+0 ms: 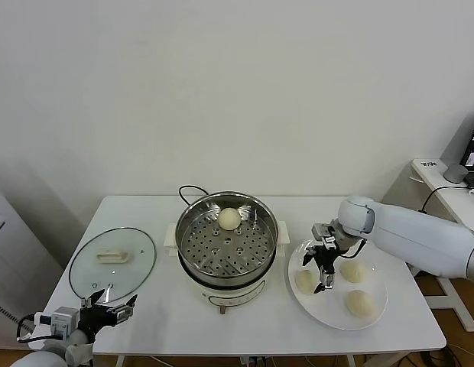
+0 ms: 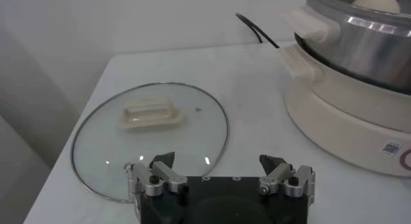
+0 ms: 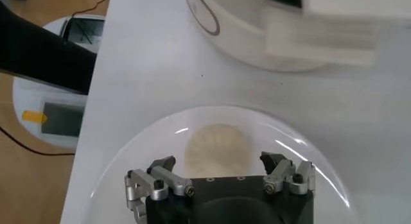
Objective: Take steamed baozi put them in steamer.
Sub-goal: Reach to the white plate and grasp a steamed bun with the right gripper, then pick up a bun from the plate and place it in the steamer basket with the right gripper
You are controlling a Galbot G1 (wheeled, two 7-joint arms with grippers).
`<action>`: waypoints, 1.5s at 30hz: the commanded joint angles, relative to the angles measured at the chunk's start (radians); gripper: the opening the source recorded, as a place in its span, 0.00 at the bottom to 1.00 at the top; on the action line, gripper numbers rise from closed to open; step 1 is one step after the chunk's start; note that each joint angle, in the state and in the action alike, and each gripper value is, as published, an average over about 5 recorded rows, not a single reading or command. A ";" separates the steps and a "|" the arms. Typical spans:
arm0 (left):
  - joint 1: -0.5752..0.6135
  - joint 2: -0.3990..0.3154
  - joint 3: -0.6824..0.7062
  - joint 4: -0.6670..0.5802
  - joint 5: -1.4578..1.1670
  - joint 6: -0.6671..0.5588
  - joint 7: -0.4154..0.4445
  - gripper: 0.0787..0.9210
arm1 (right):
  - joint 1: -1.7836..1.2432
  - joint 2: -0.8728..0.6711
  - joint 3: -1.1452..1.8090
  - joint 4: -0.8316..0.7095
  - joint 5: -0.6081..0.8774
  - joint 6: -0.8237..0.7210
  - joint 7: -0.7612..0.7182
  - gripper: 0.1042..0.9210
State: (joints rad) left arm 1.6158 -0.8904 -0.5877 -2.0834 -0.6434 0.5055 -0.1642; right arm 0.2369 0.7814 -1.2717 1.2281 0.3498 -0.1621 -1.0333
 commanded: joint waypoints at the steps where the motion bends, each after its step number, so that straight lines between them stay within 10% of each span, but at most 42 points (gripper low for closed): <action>1: 0.001 0.000 0.000 0.000 0.001 0.000 0.000 0.88 | -0.076 0.007 0.055 -0.017 -0.044 -0.010 0.019 0.85; 15: 0.001 -0.002 0.002 -0.006 0.004 0.004 -0.002 0.88 | -0.027 -0.049 0.055 0.020 -0.052 -0.010 0.003 0.45; 31: -0.007 -0.002 0.007 -0.013 0.005 0.006 -0.004 0.88 | 0.701 -0.048 -0.299 0.177 0.354 -0.104 -0.104 0.43; 45: -0.008 -0.003 0.011 -0.016 0.007 0.003 -0.003 0.88 | 0.583 0.174 -0.148 0.187 0.645 -0.239 0.142 0.43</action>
State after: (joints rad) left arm 1.6068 -0.8931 -0.5760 -2.0999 -0.6369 0.5091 -0.1678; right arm 0.8174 0.8354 -1.4631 1.3968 0.8027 -0.3272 -1.0190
